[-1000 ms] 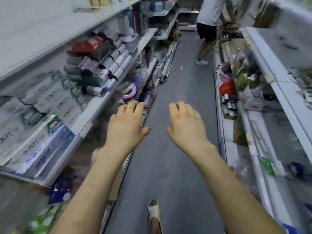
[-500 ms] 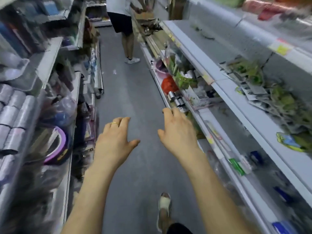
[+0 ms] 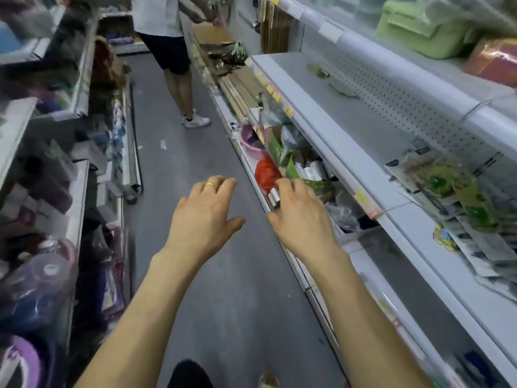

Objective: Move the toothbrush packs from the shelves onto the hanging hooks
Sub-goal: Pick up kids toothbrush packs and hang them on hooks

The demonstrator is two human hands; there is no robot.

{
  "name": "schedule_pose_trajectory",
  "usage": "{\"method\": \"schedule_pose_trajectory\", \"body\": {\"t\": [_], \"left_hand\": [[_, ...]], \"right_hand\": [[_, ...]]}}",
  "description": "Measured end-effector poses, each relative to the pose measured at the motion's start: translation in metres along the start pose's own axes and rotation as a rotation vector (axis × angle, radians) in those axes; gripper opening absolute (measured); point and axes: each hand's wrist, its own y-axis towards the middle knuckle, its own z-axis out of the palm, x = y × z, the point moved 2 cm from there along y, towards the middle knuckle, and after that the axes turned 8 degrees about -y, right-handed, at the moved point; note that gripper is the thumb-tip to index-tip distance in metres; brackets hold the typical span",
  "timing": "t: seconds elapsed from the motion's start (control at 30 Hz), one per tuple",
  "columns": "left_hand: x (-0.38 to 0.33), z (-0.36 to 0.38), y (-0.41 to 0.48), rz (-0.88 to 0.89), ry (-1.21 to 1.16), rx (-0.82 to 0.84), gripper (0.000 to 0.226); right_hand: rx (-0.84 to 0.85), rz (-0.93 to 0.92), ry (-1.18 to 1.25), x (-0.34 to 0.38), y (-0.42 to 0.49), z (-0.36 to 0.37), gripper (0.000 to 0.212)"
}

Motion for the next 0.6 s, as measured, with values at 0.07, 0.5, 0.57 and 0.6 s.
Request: {"method": "schedule_pose_trajectory", "body": {"t": [0.07, 0.5, 0.57, 0.6], "left_hand": [[0.023, 0.0, 0.051, 0.027, 0.006, -0.001, 0.072], [0.183, -0.002, 0.39, 0.35, 0.027, 0.105, 0.075], [0.185, -0.006, 0.438, 0.415, 0.019, 0.119, 0.074], [0.185, -0.006, 0.461, 0.45, 0.022, 0.123, 0.074]], "right_hand": [[-0.003, 0.015, 0.002, 0.006, 0.05, 0.011, 0.05], [-0.037, 0.29, 0.019, 0.081, 0.363, 0.077, 0.058], [-0.063, 0.363, 0.026, 0.078, 0.397, 0.074, 0.06], [-0.068, 0.398, 0.018, 0.075, 0.411, 0.073, 0.06]]}}
